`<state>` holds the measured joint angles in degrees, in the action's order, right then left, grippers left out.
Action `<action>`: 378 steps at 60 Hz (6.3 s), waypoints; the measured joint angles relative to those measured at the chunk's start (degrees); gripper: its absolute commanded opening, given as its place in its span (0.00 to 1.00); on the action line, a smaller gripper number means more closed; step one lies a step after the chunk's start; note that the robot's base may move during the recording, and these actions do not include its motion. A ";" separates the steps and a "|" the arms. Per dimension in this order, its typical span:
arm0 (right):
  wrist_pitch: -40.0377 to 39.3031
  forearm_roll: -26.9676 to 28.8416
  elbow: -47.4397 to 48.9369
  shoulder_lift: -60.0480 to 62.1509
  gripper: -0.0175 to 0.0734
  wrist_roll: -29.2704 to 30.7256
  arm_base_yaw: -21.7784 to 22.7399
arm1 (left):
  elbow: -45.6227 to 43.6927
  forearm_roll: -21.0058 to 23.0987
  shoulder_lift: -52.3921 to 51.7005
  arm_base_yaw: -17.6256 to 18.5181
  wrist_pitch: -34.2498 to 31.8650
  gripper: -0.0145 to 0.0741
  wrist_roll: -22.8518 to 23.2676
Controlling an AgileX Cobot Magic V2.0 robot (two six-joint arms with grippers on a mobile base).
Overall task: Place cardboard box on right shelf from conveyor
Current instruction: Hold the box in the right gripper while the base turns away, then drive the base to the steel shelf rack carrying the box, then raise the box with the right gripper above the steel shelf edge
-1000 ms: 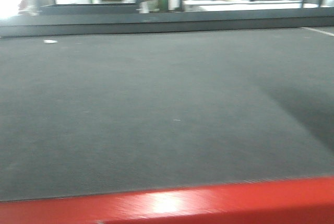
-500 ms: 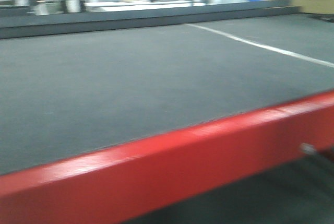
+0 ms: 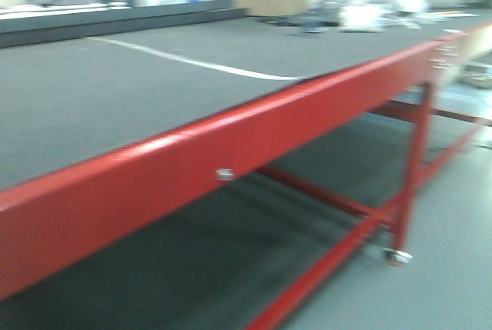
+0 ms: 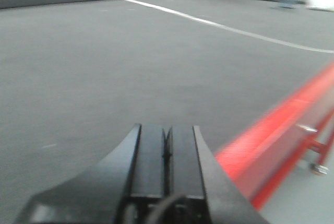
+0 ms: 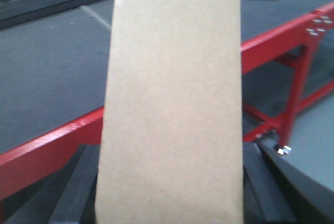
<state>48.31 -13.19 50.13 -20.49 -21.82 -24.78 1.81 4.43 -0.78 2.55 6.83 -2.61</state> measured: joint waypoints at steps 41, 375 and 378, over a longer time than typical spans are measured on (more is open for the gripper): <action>0.00 -0.04 0.00 0.00 0.37 0.00 0.00 | 0.00 0.00 0.00 0.00 0.00 0.03 0.00; -0.01 -0.04 0.00 0.04 0.37 0.04 0.09 | 0.00 0.00 0.00 1.38 0.00 0.03 0.00; -0.01 -0.04 0.00 0.04 0.37 0.04 0.09 | 0.00 0.00 0.00 1.38 0.00 0.03 0.00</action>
<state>48.30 -13.23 50.13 -20.45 -21.79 -24.69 1.81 4.43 -0.78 3.94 6.83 -2.61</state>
